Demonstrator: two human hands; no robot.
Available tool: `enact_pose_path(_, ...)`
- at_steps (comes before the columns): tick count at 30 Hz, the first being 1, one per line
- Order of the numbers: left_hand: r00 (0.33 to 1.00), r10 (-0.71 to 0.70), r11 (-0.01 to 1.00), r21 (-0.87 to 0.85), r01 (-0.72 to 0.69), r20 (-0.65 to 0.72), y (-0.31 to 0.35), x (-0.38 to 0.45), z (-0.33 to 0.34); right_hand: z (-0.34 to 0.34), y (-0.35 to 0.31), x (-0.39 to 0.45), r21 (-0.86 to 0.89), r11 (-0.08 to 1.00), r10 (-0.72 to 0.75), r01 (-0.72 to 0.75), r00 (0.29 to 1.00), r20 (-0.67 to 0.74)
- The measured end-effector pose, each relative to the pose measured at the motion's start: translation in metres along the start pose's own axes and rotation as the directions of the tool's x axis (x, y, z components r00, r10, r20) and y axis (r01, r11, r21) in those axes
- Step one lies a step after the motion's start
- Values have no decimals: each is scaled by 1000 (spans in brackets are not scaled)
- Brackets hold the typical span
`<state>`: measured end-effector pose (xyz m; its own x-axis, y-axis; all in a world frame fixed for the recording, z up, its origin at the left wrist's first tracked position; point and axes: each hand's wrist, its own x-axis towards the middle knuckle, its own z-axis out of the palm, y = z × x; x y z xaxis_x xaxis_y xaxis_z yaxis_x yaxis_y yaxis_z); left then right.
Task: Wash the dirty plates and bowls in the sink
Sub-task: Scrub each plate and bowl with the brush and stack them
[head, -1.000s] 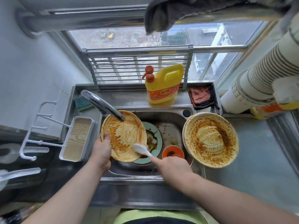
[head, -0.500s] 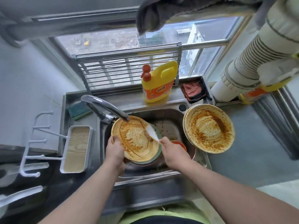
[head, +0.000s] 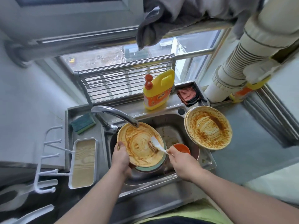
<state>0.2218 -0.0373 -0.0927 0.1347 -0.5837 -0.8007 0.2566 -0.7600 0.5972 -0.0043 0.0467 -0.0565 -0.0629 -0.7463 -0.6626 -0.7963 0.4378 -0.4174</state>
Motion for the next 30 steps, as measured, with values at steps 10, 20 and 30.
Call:
enact_pose_path(10, 998, -6, 1000, 10, 5, 66, -4, -9, 12, -59, -27, 44, -108, 994, 17, -27, 995, -99)
enact_pose_path(20, 976, 35, 974, 210, -81, 213, -7, -26, 133, -130, 90, 38, 125, 992, 26, 27, 915, -403)
enact_pose_path(30, 880, 163, 495, 734, -465, 447, -29, -22, 220, -163, 211, 31, 29, 959, 269, -281, 876, -400)
